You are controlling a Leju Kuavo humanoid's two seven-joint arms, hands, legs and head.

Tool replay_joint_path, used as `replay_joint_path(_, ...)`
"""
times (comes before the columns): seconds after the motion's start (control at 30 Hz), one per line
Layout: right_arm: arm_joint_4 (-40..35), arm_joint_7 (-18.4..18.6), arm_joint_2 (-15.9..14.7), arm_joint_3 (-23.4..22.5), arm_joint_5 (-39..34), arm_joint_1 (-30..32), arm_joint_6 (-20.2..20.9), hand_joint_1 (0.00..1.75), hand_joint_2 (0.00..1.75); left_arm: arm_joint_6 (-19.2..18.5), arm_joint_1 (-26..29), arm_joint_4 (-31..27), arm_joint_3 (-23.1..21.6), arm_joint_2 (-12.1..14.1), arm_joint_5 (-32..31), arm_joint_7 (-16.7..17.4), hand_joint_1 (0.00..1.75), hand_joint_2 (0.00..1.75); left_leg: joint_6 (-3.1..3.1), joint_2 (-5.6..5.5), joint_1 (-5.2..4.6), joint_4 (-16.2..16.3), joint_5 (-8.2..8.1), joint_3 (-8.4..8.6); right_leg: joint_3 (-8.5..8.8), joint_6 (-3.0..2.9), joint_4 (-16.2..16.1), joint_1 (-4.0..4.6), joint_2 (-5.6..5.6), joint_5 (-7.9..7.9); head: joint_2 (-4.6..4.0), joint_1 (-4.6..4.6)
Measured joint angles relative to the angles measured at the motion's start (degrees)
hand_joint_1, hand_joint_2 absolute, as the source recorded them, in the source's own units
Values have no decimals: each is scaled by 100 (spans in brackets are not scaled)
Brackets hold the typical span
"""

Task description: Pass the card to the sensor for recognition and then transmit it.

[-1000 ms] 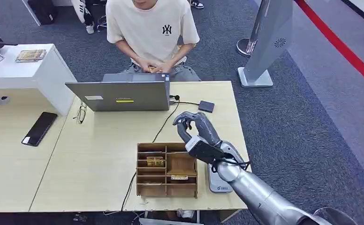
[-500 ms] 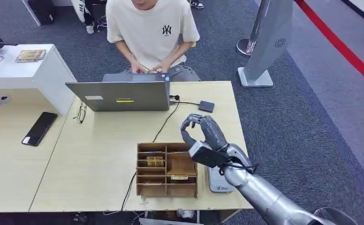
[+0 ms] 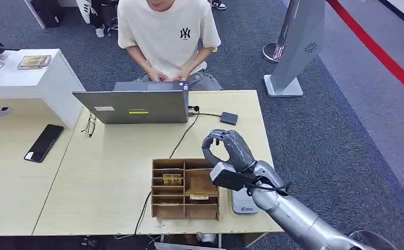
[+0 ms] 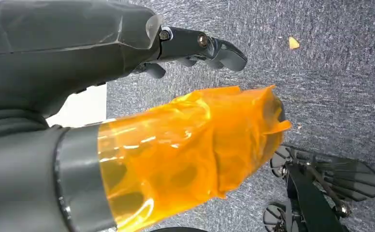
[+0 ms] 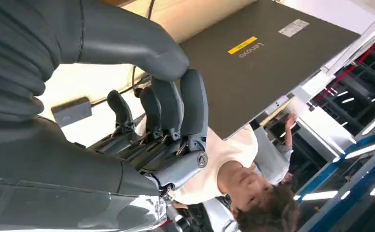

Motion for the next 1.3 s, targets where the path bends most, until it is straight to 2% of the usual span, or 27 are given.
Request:
replay_joint_path(0.43,-50,15,-55,94,2,1,41,122,175,-7,0,0,-2,0,0,0,0,0,0,0,0,0,0,0,0,0,0,0,0,0,0,0)
replay_joint_path(0.47,-50,15,-55,98,2,1,41,113,175,-9,0,0,-2,0,0,0,0,0,0,0,0,0,0,1,0,0,0,0,0,0,0,0)
replay_joint_path(0.5,-50,15,-57,103,2,1,41,117,175,-7,0,0,-2,0,0,0,0,0,0,0,0,0,0,0,0,0,0,0,0,0,0,0)
replay_joint_path(0.6,-50,15,-57,129,17,1,57,105,175,-9,0,0,-2,0,0,0,0,0,0,0,0,0,0,0,0,0,0,0,0,0,0,0)
replay_joint_path(0.63,-50,20,-59,138,33,1,79,91,175,-11,0,0,-2,0,0,0,0,0,0,0,0,0,0,0,0,0,0,0,0,0,0,0)
replay_joint_path(0.7,-50,28,-59,159,83,1,111,77,175,-18,0,0,-2,0,0,0,0,0,0,0,0,0,0,0,0,0,0,0,0,0,0,0)
replay_joint_path(0.87,-50,35,-59,214,98,0,170,80,175,-35,0,0,-2,0,2,0,0,0,0,0,0,0,0,0,1,0,0,0,0,0,0,0)
replay_joint_path(0.9,-50,35,-59,227,98,0,190,72,175,-35,0,0,-2,0,2,0,0,0,0,0,0,0,0,0,1,0,0,0,0,0,0,0)
replay_joint_path(1.0,-50,42,-59,271,98,1,232,66,175,-61,0,0,-2,0,2,0,0,0,0,0,0,0,0,0,1,0,0,0,0,0,0,0)
replay_joint_path(1.3,-133,147,-151,400,179,17,319,68,175,-79,1,0,0,0,55,-2,0,0,0,0,0,0,0,0,0,0,0,0,0,0,0,0)
